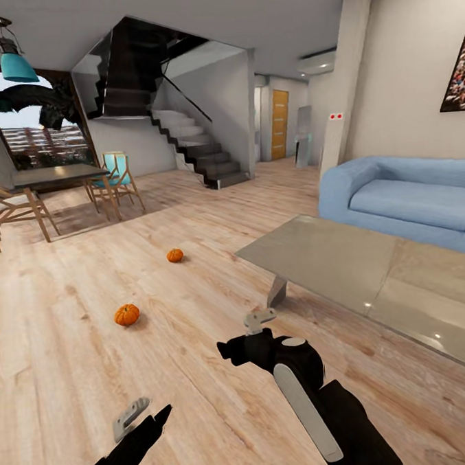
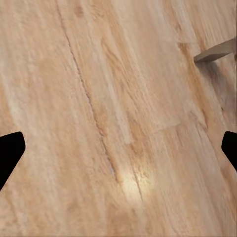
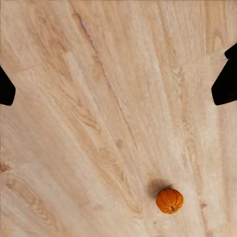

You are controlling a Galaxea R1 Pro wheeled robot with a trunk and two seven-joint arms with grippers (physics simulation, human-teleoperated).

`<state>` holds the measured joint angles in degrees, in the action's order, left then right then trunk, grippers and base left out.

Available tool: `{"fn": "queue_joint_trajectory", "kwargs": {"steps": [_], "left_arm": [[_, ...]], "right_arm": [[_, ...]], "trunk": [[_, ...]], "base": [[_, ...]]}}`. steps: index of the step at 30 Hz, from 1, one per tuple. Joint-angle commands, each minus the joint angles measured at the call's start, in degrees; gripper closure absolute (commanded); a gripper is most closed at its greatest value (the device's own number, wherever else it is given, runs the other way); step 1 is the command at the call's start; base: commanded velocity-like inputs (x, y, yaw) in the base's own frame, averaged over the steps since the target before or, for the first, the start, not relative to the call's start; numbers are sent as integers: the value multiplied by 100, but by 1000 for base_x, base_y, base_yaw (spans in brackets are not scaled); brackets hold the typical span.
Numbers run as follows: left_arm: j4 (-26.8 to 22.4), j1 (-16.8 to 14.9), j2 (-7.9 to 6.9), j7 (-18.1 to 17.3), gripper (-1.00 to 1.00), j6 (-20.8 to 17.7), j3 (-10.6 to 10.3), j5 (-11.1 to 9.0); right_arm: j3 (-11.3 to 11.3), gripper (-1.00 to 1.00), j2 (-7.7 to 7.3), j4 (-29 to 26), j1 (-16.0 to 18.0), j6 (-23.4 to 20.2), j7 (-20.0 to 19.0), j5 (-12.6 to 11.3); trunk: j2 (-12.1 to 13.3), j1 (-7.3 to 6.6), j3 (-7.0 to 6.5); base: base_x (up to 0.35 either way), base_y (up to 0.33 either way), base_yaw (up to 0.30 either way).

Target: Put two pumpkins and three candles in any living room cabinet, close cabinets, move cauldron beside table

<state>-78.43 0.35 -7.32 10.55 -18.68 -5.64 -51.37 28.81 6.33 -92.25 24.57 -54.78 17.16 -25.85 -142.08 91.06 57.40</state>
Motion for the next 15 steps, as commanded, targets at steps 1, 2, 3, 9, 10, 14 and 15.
{"fn": "queue_joint_trajectory", "kwargs": {"steps": [1, 2, 3, 9, 10, 14, 15], "left_arm": [[-119, 72, -43, 52, -100, -8, -8, -62], [-216, 147, -83, 50, -100, -7, -5, -63], [-389, 300, -157, 48, -100, -3, 9, -64], [-779, 813, -281, 51, -100, 28, 17, -66], [-790, 856, -284, 51, -100, 34, 18, -66], [-834, 1700, -303, 52, -100, 847, 129, -62], [-827, 1745, -316, 57, -100, 841, 132, -65]], "right_arm": [[-26, -100, 2, -4, 6, -15, 60, -63], [-63, -100, 3, -4, 8, -15, 60, -64], [-143, -100, 5, -4, 10, -15, 59, -69], [-466, -100, 1, -4, 58, -15, 55, -73], [-480, -100, 0, -4, 61, -15, 54, -72], [-634, -100, 163, 23, 202, -23, 48, -151], [-761, -100, 208, 94, 263, -24, 33, -164]], "trunk": [[-2, -1, 5], [-2, -1, 5], [-2, -1, 5], [-2, -1, 5], [-2, -1, 5], [-2, -1, 5], [-2, -1, 5]], "base": [[0, 0, 296], [0, 0, 296], [0, 0, 296], [0, 0, 260], [0, 0, 187], [0, 0, 259], [0, 0, 272]]}}
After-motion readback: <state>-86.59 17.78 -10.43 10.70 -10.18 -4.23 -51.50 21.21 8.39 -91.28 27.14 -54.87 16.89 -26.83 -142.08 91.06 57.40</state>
